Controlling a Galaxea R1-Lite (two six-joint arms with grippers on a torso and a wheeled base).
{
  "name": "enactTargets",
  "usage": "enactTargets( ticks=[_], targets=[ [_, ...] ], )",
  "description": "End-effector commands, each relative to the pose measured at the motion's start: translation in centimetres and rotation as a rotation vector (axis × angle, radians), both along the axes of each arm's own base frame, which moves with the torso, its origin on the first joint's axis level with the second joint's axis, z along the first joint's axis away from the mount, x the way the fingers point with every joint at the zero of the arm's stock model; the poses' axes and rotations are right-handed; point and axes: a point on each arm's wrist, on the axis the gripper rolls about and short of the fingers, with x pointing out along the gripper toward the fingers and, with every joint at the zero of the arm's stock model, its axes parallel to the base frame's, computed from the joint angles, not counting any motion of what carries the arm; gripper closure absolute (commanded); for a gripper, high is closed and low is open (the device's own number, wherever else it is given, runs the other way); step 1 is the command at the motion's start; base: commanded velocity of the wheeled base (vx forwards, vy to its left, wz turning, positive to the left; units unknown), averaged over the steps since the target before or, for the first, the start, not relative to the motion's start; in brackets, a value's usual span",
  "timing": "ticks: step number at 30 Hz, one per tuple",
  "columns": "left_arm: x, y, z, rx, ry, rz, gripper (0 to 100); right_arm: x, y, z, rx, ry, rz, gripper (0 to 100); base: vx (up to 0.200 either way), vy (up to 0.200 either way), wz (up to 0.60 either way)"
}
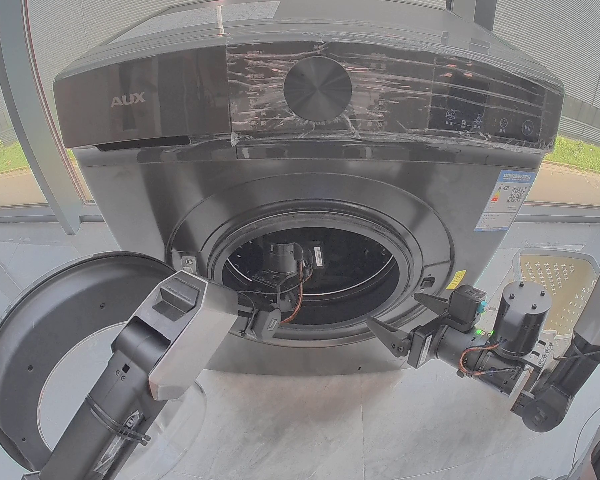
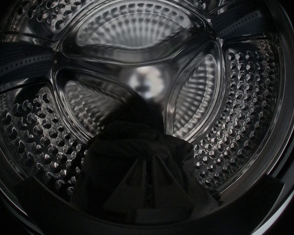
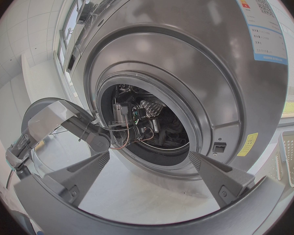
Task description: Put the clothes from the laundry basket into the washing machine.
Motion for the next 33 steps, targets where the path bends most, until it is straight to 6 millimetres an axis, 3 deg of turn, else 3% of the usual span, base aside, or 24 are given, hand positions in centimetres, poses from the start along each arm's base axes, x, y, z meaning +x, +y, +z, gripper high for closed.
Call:
enactTargets(
  ticks=[1,4,5,10,15,22,26,33],
  targets=[
    [0.1,0.1,-1.2,0.007,0.013,0.002,100,0.0,0.0,0.1,0.003,-0.003,0.0,0,0.0,0.0,0.0],
    [0.1,0.0,-1.0,0.006,0.012,0.001,100,0.0,0.0,0.1,0.003,-0.003,-0.001,0,0.0,0.0,0.0],
    [0.1,0.0,-0.9,0.004,0.009,0.001,0,0.0,0.0,0.1,0.002,-0.002,0.0,0,0.0,0.0,0.0],
    [-0.3,-0.6,0.2,-0.023,-0.013,-0.011,0,0.0,0.0,0.0,0.0,0.001,-0.001,0,0.0,0.0,0.0],
    [-2.6,-1.2,1.3,0.008,0.035,-0.046,0,0.0,-0.1,0.1,0.002,-0.002,-0.004,0,0.0,0.0,0.0],
    [-9.1,-1.9,2.9,0.062,0.112,-0.141,0,0.1,-0.3,0.0,0.0,0.001,-0.01,0,0.0,0.0,0.0],
    [-11.4,-1.7,2.7,0.077,0.124,-0.169,0,0.0,-0.4,0.0,-0.001,0.005,-0.012,0,0.0,0.0,0.0],
    [-16.9,-1.7,4.8,0.093,0.148,-0.249,0,0.0,-0.5,0.0,0.0,0.004,-0.015,0,0.0,0.0,0.0]
  ],
)
